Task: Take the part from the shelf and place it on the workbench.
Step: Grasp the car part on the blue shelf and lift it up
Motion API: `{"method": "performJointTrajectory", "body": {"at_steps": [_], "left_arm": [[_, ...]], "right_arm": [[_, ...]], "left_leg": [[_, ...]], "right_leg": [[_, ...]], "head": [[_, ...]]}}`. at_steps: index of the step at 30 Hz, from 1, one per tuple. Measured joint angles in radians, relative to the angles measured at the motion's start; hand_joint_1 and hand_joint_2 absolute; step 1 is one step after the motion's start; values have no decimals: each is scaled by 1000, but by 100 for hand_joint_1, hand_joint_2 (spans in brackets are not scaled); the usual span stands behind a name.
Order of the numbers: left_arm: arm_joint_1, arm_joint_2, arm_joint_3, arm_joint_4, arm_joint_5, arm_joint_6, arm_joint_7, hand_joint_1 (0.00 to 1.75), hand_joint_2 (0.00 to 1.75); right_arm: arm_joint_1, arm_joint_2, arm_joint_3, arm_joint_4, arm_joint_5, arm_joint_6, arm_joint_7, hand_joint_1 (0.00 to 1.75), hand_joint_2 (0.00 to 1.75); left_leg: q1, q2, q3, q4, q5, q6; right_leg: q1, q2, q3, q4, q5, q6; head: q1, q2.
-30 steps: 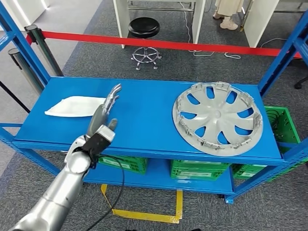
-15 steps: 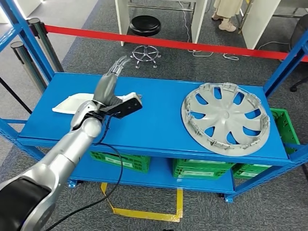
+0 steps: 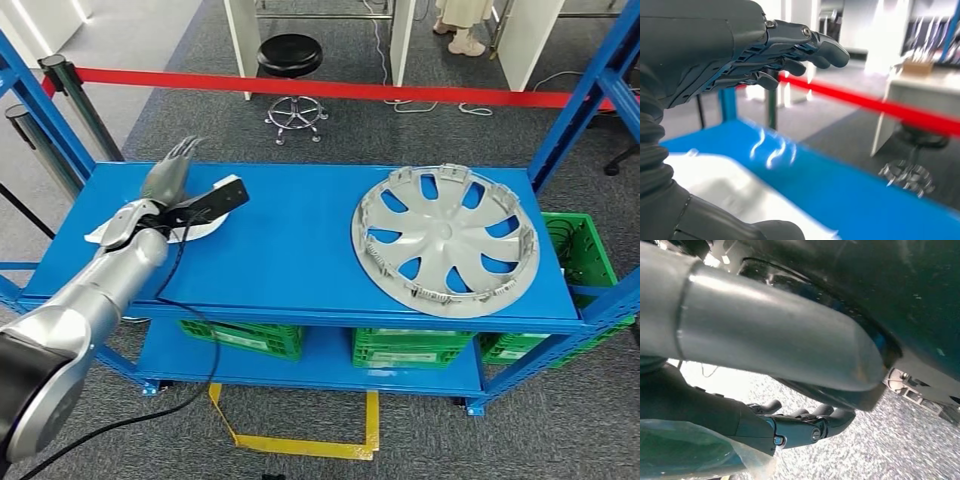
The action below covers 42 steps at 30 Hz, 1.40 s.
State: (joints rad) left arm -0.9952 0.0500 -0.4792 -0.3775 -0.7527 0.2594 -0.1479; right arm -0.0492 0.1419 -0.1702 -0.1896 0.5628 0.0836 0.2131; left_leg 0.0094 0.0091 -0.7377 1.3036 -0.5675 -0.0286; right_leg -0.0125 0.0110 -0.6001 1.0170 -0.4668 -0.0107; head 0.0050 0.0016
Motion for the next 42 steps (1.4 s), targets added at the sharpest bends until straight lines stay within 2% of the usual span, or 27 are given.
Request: {"method": "performJointTrajectory", "body": {"at_steps": [1, 3, 5, 6, 9, 11, 13, 14, 15, 16, 17, 19, 21, 24, 26, 29, 30, 31, 32, 34, 35, 36, 39, 41, 42], "left_arm": [[1, 6, 6, 8, 7, -19, 3, 0, 175], [3, 19, 20, 15, 22, -53, -1, 0, 175], [7, 28, 38, 19, 39, -72, -12, 0, 175], [11, 32, 48, 20, 45, -79, -16, 0, 131], [23, 36, 69, 22, 45, -96, -11, 0, 0], [23, 32, 83, 22, 45, -101, -5, 0, 0], [26, 25, 101, 22, 57, -101, -13, 0, 0], [30, 21, 111, 22, 64, -101, -21, 0, 0], [33, 17, 122, 22, 72, -100, -33, 0, 0], [36, 12, 132, 22, 81, -100, -44, 0, 0], [38, 8, 143, 22, 91, -100, -54, 0, 0], [39, 1, 163, 22, 106, -101, -69, 0, 0], [43, -4, 180, 22, 112, -101, -75, 0, 0], [53, -9, 194, 21, 115, -100, -78, 0, 0], [55, -13, 203, 21, 121, -102, -84, 0, 0], [69, -16, 221, 21, 135, -120, -93, 0, 131], [78, -17, 225, 21, 130, -124, -93, 0, 175], [86, -17, 227, 21, 119, -125, -92, 0, 175], [92, -17, 228, 21, 101, -123, -90, 0, 175], [96, -17, 224, 21, 61, -120, -77, 0, 175], [96, -16, 220, 22, 46, -120, -66, 0, 175], [97, -15, 216, 22, 35, -121, -55, 0, 175], [101, -15, 207, 22, 21, -127, -36, 0, 175], [100, -15, 204, 22, 11, -130, -26, 0, 175], [99, -15, 202, 22, 3, -130, -19, 0, 175]], "right_arm": [[0, 0, -1, 0, 0, 0, 0, 0, 0], [0, 0, -4, 0, 0, 0, 0, 0, 0], [0, 0, -5, 0, 1, 0, 4, 0, 0], [0, 0, -6, 0, 2, -2, 13, 0, 0], [-2, 0, -11, 1, 5, -18, 72, 0, 0], [-7, 0, -18, 1, 6, -29, 107, 0, 0], [-13, 0, -27, 1, 8, -38, 123, 0, 0], [-15, 0, -31, 1, 8, -40, 125, 0, 0], [-18, 0, -34, 1, 10, -42, 126, 0, 0], [-18, 0, -37, 1, 13, -44, 126, 0, 0], [-18, 0, -39, 1, 17, -46, 124, 0, 0], [-16, 0, -43, 1, 27, -49, 121, 0, 0], [-12, 0, -45, 1, 32, -51, 117, 0, 0], [-8, 0, -48, 1, 33, -51, 113, 0, 0], [-9, 0, -50, 1, 34, -51, 111, 0, 0], [-6, 0, -57, 1, 24, -51, 95, 0, 0], [-4, 0, -62, 1, 19, -51, 85, 0, 0], [-2, 0, -66, 1, 17, -51, 74, 0, 0], [-1, 0, -70, 1, 18, -52, 64, 0, 0], [-1, 0, -73, 1, 23, -54, 47, 0, 0], [-1, 0, -75, 1, 25, -55, 40, 0, 0], [-2, 0, -76, 1, 27, -57, 34, 0, 0], [-1, 0, -79, 1, 32, -60, 26, 0, 0], [0, 0, -80, 1, 34, -60, 25, 0, 0], [0, 0, -81, 1, 34, -60, 24, 0, 0]], "left_leg": [[0, 0, 8, -22, 23, 1], [0, -1, 62, -146, 94, 5], [-2, -2, 109, -252, 129, 11], [-4, -3, 117, -272, 129, 13], [-3, -3, 119, -281, 130, 28], [2, -2, 120, -286, 134, 40], [2, -2, 120, -286, 133, 46], [2, -2, 120, -286, 133, 47], [2, -2, 120, -286, 133, 47], [2, -2, 121, -285, 132, 47], [2, -2, 121, -285, 132, 46], [0, -2, 120, -283, 130, 42], [-4, -2, 116, -280, 131, 33], [-4, -1, 115, -277, 129, 19], [-2, -1, 97, -229, 95, 10], [0, -2, 15, -42, 11, 1], [0, -2, -3, -4, 4, 1], [0, -2, -5, -3, 16, 2], [0, -2, 13, -43, 46, 4], [-1, -3, 74, -174, 112, 12], [-3, -4, 99, -230, 129, 15], [-5, -5, 112, -262, 134, 18], [-5, -6, 117, -280, 130, 28], [0, -5, 119, -286, 133, 39], [1, -5, 120, -287, 134, 43]], "right_leg": [[0, 2, 1, 0, -1, 0], [0, 4, 4, 2, -3, 3], [4, 5, 3, 4, -6, 9], [5, 6, 1, 4, -6, 13], [4, 3, -5, 7, -12, 27], [4, -1, -34, 68, -52, 36], [3, -4, -90, 195, -111, 42], [2, -4, -115, 250, -128, 44], [2, -4, -127, 277, -128, 45], [2, -6, -123, 265, -110, 45], [2, -8, -102, 219, -78, 45], [3, -13, -42, 88, -19, 40], [4, -14, -5, 15, -8, 32], [4, -9, 3, 3, -11, 18], [1, -10, 7, 0, -8, 7], [0, -8, 9, -1, -9, -1], [0, -6, 10, 0, -9, -2], [1, -5, 11, 0, -9, -2], [1, -3, 12, 0, -10, -1], [3, 0, 13, 2, -12, 2], [4, 1, 12, 3, -13, 5], [6, 1, 10, 4, -14, 9], [6, 1, 5, 4, -16, 24], [4, -1, -15, 41, -44, 34], [3, -2, -40, 91, -71, 37]], "head": [[0, 0], [0, 0], [1, 0], [1, 0], [2, 0], [5, 0], [9, 0], [9, 0], [9, 0], [9, 0], [9, 0], [9, 0], [8, 0], [7, 0], [5, 0], [4, 0], [4, 0], [4, 0], [4, 0], [4, 0], [5, 0], [5, 0], [6, 0], [8, 0], [9, 0]]}}
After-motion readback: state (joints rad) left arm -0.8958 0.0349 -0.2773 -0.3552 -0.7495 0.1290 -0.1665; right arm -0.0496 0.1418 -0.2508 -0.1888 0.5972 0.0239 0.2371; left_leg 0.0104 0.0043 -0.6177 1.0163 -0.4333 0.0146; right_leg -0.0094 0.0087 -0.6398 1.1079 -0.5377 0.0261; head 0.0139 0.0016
